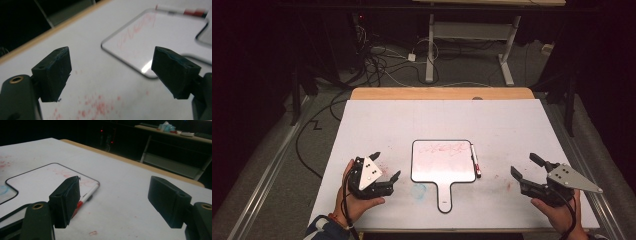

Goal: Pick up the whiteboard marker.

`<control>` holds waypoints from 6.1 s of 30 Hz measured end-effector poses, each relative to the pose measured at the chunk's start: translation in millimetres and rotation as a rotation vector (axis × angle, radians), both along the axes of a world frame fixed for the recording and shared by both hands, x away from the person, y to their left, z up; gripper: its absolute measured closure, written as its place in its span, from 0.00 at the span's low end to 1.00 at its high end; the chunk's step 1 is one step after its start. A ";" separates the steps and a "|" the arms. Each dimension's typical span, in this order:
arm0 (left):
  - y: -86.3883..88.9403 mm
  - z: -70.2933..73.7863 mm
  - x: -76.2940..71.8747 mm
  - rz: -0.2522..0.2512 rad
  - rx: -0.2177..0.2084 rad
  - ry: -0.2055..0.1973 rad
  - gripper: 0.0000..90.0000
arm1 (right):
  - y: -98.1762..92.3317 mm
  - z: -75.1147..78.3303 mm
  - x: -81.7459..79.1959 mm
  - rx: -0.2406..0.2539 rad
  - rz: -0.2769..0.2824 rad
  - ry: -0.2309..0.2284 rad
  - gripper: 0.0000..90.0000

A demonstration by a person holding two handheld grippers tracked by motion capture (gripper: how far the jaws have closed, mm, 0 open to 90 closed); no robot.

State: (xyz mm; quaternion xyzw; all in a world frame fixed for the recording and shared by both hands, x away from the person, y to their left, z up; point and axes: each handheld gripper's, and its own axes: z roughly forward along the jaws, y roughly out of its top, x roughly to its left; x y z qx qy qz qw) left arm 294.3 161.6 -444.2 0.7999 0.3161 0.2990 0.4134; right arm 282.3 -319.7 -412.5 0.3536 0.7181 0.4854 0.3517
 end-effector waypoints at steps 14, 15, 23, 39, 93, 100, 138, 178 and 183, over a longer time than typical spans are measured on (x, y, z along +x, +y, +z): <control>2.1 -8.5 -6.8 -0.049 -0.046 0.015 0.21 | 9.4 -3.7 14.7 -0.009 0.040 0.153 0.29; 1.3 -9.0 -7.2 -0.053 -0.040 0.016 0.24 | 14.9 -3.8 24.2 -0.015 0.062 0.213 0.33; 0.6 -15.3 -4.4 -0.047 0.006 0.069 0.25 | 50.8 -9.8 86.4 -0.036 0.121 0.458 0.41; -0.7 -22.7 -7.4 -0.033 0.071 0.101 0.25 | 80.7 -49.2 162.7 -0.042 0.085 0.679 0.75; -160.1 14.1 61.2 -0.334 -0.374 0.215 0.80 | 122.1 8.1 63.7 0.160 0.307 0.142 0.90; -156.3 16.6 63.3 -0.327 -0.296 0.189 0.87 | 125.5 8.9 58.6 0.143 0.309 0.123 0.89; -85.1 -28.2 107.0 0.036 -0.202 0.074 0.87 | 25.7 -9.6 16.9 -0.071 0.169 0.118 0.49; -101.6 -27.9 101.8 -0.032 -0.151 0.068 0.87 | 32.5 -11.4 17.0 -0.164 0.218 0.084 0.47; -76.0 -28.1 107.1 0.014 -0.150 0.076 0.87 | 31.0 -11.0 15.9 -0.168 0.213 0.079 0.47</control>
